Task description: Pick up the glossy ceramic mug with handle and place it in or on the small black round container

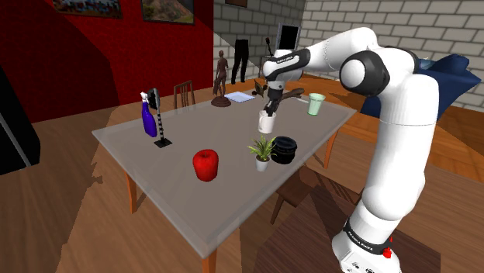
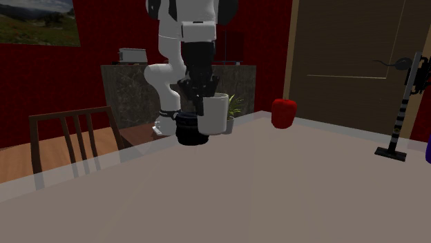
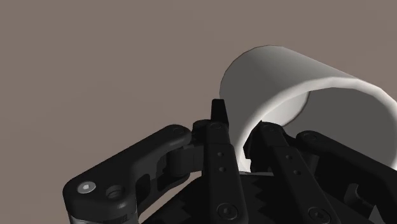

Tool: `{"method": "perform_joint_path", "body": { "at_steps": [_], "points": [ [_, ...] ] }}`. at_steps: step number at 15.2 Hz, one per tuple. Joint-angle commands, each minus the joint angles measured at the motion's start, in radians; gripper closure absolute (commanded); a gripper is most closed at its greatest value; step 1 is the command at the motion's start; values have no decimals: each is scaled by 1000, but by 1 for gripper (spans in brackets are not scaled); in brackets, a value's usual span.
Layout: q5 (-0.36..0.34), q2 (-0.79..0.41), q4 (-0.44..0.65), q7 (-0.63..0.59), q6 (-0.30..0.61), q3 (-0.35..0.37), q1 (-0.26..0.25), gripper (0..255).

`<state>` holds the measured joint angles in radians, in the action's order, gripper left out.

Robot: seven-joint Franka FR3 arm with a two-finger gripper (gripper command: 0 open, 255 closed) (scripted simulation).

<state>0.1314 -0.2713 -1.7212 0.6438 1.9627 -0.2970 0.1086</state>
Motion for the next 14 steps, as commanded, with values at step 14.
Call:
{"method": "perform_joint_path", "body": {
  "at_steps": [14],
  "points": [
    [-15,31,163,-17,-192,-6,3,255]
  ]
}}
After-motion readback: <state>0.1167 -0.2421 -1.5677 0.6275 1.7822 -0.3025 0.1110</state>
